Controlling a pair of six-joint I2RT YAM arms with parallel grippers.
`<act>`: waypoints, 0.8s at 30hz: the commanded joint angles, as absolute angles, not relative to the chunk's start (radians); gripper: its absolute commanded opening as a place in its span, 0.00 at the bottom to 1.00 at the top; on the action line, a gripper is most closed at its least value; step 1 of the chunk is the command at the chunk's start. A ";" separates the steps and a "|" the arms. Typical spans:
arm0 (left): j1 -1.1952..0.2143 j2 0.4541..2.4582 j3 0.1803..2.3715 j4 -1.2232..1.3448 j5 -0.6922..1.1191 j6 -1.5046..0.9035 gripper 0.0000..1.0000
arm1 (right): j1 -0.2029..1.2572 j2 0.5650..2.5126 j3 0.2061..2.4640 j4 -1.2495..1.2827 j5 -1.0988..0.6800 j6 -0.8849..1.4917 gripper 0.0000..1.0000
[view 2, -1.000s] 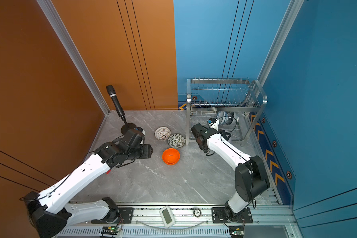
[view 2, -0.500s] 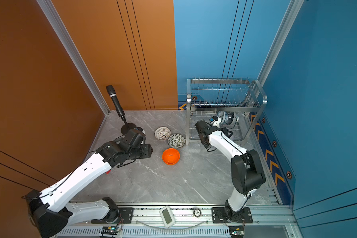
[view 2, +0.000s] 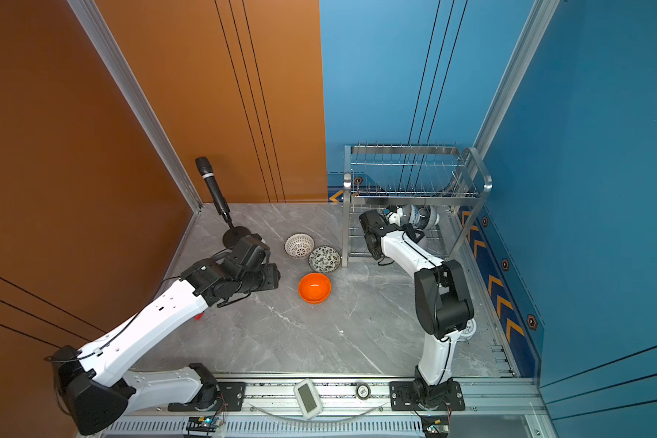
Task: Load bowls into a dish rack
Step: Place the bowl in the dish rack.
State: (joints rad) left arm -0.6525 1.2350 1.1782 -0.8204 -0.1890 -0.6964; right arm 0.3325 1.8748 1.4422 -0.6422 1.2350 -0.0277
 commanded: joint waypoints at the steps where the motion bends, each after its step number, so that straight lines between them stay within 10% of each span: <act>1: -0.644 1.252 1.199 -0.841 -0.219 -0.712 0.55 | 0.324 1.908 1.499 -0.568 1.263 -0.090 0.00; 24: -0.626 1.288 1.220 -0.839 -0.250 -0.751 0.55 | 0.299 2.166 1.771 -0.411 1.231 -0.347 0.00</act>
State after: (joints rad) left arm -0.6346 1.2766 1.1927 -0.8204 -0.2291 -0.7353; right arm 0.3050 2.1593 1.7203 -0.4740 1.2037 -0.2924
